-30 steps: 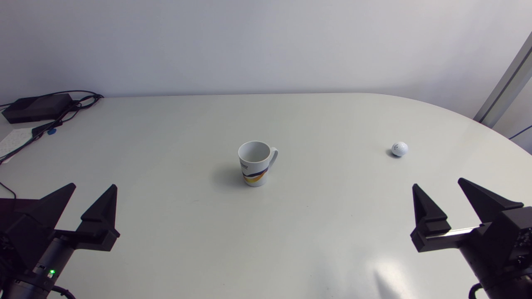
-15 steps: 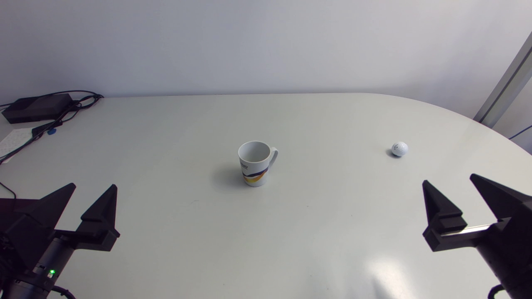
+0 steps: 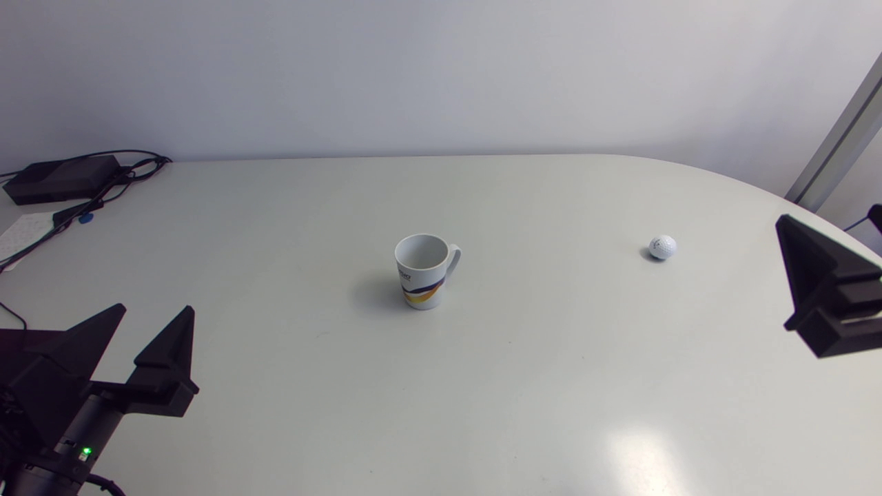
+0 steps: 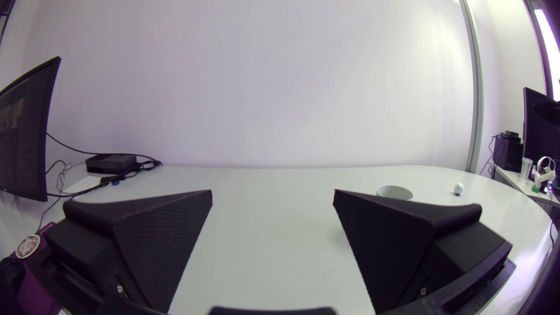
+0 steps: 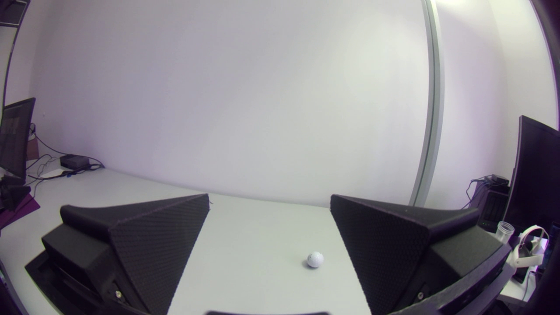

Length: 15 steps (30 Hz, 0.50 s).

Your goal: Pick up the white golf ball from the table and place it into the cup.

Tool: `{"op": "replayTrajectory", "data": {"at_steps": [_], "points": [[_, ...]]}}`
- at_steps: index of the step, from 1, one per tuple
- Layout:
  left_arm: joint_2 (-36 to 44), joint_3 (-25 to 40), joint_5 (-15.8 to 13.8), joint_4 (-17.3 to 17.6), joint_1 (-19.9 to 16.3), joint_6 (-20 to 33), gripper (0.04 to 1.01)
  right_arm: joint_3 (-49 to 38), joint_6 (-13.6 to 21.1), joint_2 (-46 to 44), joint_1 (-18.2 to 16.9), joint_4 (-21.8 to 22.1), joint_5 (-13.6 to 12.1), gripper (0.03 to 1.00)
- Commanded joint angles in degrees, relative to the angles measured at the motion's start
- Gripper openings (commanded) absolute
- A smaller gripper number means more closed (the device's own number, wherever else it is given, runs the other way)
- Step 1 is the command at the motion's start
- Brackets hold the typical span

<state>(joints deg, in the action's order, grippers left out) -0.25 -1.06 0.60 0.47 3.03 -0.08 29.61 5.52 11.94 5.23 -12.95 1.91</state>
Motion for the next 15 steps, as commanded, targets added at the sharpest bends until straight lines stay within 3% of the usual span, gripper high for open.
{"op": "replayTrajectory", "data": {"at_steps": [1, 9, 13, 15], "points": [[1.0, 1.0, -0.2, 0.1, 0.2, -0.7, 0.992, 4.0, -1.0, 4.9, -0.7, -0.1, 0.7, 0.975], [1.0, 1.0, -0.2, 0.2, 0.2, -0.6, 0.992, 15.8, -3.4, 23.9, -6.6, -1.1, 0.0, 0.975], [1.0, 1.0, -0.2, 0.2, 0.2, -0.5, 0.992, 22.4, -6.5, 35.1, -12.1, -5.1, -4.0, 0.975], [0.9, 1.0, -0.2, 0.2, 0.3, -0.5, 0.992, 24.8, -7.3, 39.7, -13.9, -5.8, -4.5, 0.975]]}}
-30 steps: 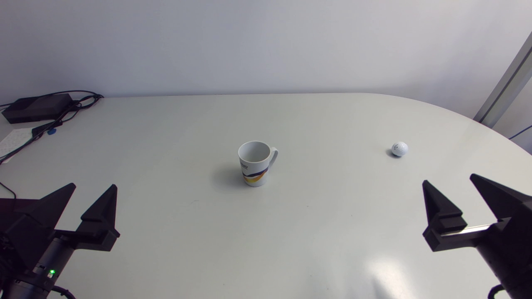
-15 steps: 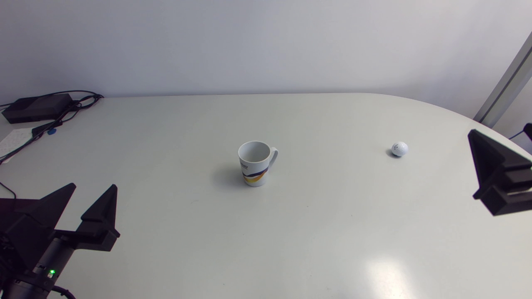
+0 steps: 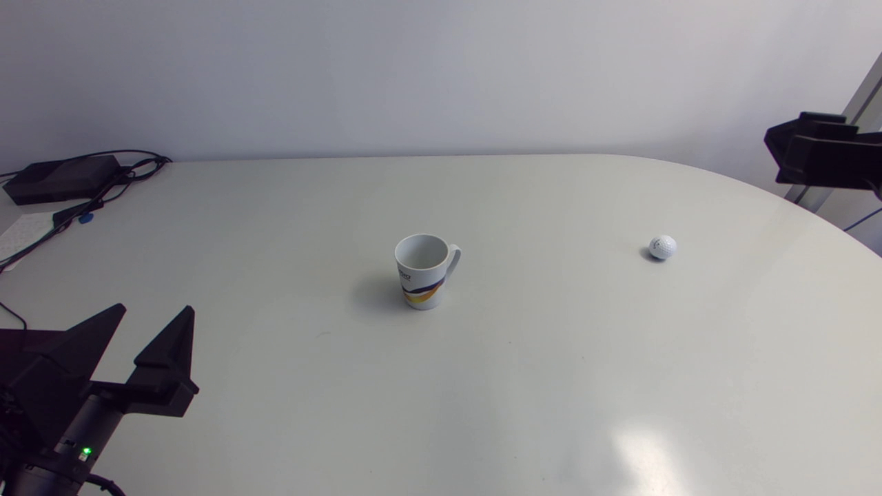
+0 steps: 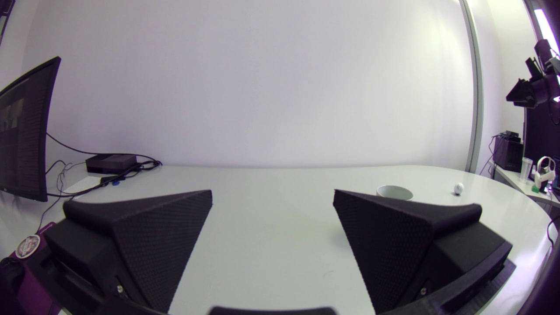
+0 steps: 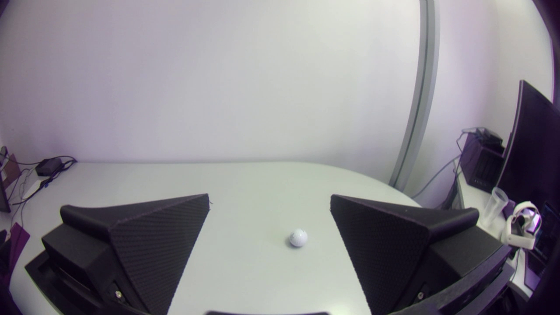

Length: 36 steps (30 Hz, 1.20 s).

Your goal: Pick up the white golf ball from the table and place it into the cup.

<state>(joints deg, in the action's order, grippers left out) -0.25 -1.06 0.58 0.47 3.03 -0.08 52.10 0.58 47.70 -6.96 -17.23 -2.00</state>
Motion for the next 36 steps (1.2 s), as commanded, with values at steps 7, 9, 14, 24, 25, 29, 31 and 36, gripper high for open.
{"op": "replayTrajectory", "data": {"at_steps": [7, 9, 14, 24, 25, 29, 31, 36], "points": [[0.9, 1.0, -0.2, 0.2, 0.5, -0.5, 0.992, 8.7, -4.4, 16.8, -5.3, -4.6, -1.9, 0.975], [0.9, 1.0, -0.2, 0.2, 0.7, -0.5, 0.992, 10.4, -5.0, 19.7, -6.3, -6.3, -3.7, 0.975], [0.9, 1.0, -0.2, 0.2, 0.7, -0.5, 0.992, 13.5, -5.8, 26.3, -8.9, -8.3, -7.2, 0.975], [0.9, 1.0, -0.2, 0.3, 0.7, -0.5, 0.992, 20.7, -5.9, 39.5, -9.6, -12.0, -8.4, 0.975], [0.9, 1.0, -0.2, 0.3, 0.7, -0.5, 0.992, 21.7, -5.7, 41.2, -9.6, -12.1, -8.3, 0.975], [0.9, 1.0, -0.2, 0.3, 0.7, -0.5, 0.992, 24.8, -0.8, 46.1, -8.2, -12.9, -3.9, 0.975], [0.9, 1.0, -0.2, 0.3, 0.7, -0.5, 0.992, 26.6, -0.1, 48.4, -7.8, -12.9, -3.3, 0.975], [0.9, 1.0, -0.2, 0.3, 0.7, -0.5, 0.992, 29.0, 0.0, 52.3, -8.2, -12.4, -7.5, 0.975]]}}
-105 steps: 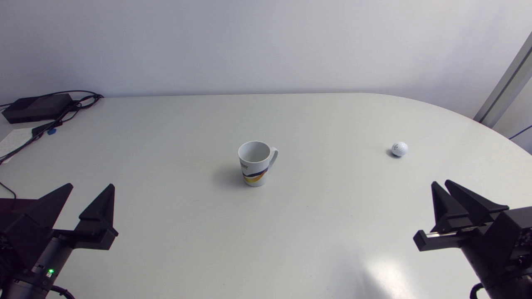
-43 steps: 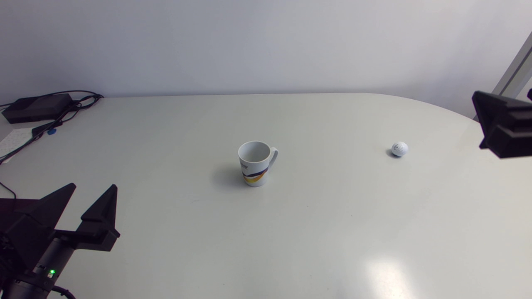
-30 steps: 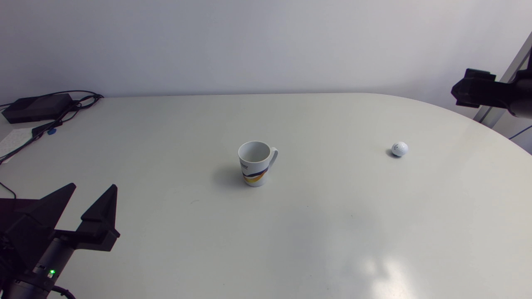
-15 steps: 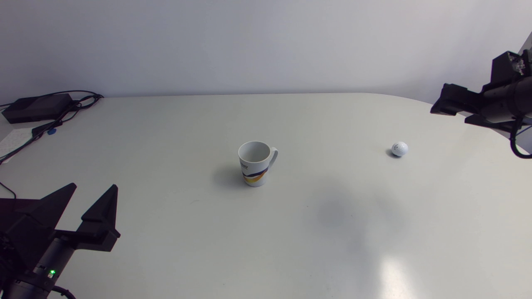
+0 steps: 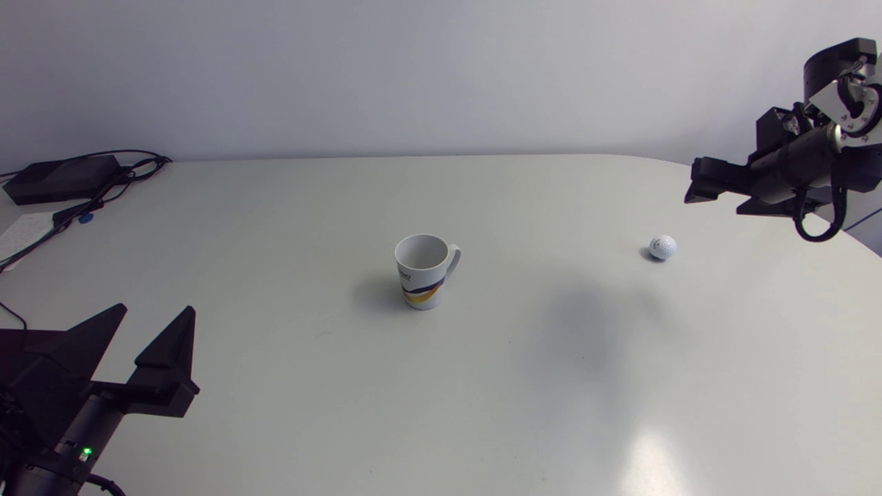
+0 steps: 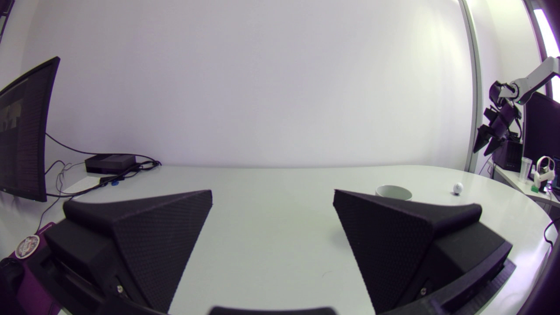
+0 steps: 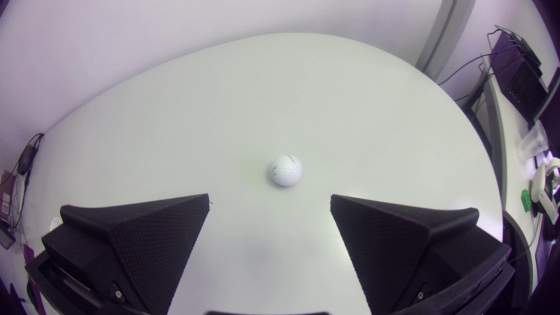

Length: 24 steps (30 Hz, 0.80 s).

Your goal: Pick up the white golf ball from the table and place it into the cup.

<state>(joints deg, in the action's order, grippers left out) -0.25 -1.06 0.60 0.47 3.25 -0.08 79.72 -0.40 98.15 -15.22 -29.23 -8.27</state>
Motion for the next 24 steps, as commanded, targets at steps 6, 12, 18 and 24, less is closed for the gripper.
{"op": "replayTrajectory", "data": {"at_steps": [6, 12, 18, 24], "points": [[0.9, 1.0, -0.2, 0.3, 0.4, -0.5, 0.992, 9.5, 3.7, 10.3, -0.1, -5.7, -5.3, 0.975], [0.8, 1.0, -0.2, 0.3, 0.5, -0.5, 0.992, 14.8, 7.0, 15.8, 0.4, -8.8, -1.7, 0.975], [0.8, 1.0, -0.2, 0.3, 0.6, -0.5, 0.992, 19.2, 8.0, 21.4, 0.8, -10.4, 1.9, 0.975], [0.8, 1.0, -0.2, 0.3, 0.6, -0.4, 0.992, 26.2, 8.6, 28.8, 0.6, -16.2, 1.0, 0.975]]}}
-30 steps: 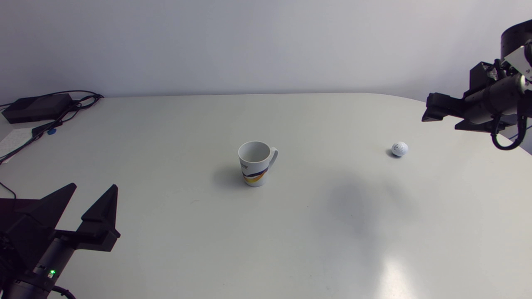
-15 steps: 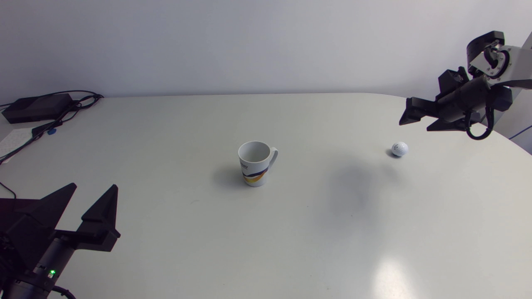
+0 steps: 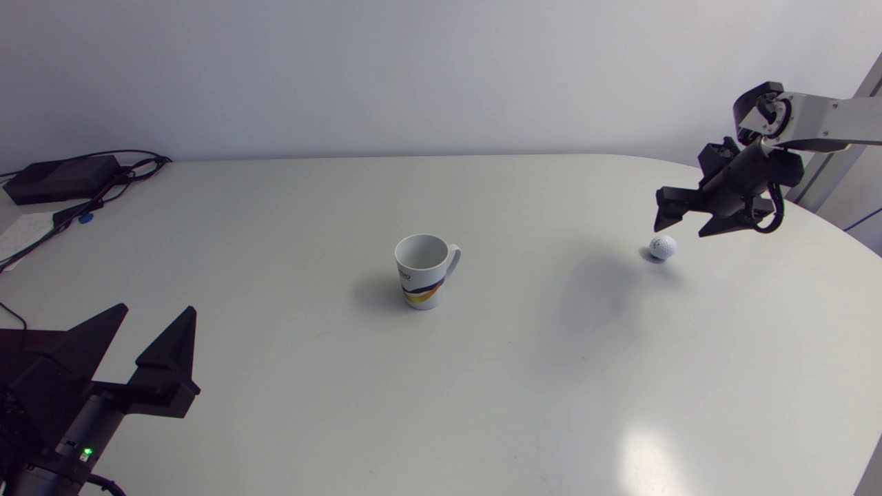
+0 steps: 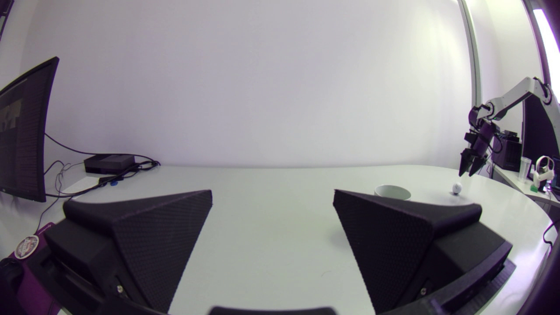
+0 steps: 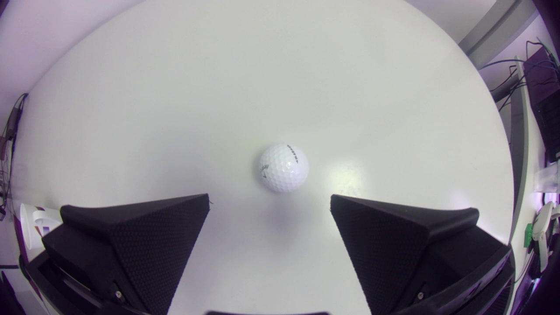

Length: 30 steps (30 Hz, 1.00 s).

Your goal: Pick up the white golf ball from the table and place it into the cup.

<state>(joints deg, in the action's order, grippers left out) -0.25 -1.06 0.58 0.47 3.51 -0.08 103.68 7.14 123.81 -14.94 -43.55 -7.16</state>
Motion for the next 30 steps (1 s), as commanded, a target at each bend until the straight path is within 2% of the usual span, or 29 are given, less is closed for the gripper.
{"op": "replayTrajectory", "data": {"at_steps": [1, 12, 16, 21, 28, 30], "points": [[0.8, 1.0, -0.2, 0.3, 0.4, -0.5, 0.992, 3.3, 1.0, 4.2, 0.2, -2.6, -0.5, 0.975], [0.8, 1.0, -0.2, 0.3, 0.3, -0.4, 0.992, 10.9, 0.6, 12.3, -1.1, -3.4, -0.1, 0.969], [0.8, 1.0, -0.2, 0.3, 0.4, -0.4, 0.992, 12.8, 0.3, 14.1, -1.5, -3.5, 0.8, 0.964], [0.8, 1.0, -0.2, 0.3, 0.4, -0.4, 0.992, 13.5, 0.2, 15.1, -1.7, -3.6, 1.2, 0.89], [0.8, 0.9, -0.2, 0.3, 0.4, -0.4, 0.992, 12.7, 0.2, 15.1, -1.0, -3.6, 1.4, 0.88], [0.8, 1.0, -0.2, 0.3, 0.4, -0.4, 0.992, 12.5, 0.2, 15.0, -0.7, -3.6, 1.4, 0.823]]}}
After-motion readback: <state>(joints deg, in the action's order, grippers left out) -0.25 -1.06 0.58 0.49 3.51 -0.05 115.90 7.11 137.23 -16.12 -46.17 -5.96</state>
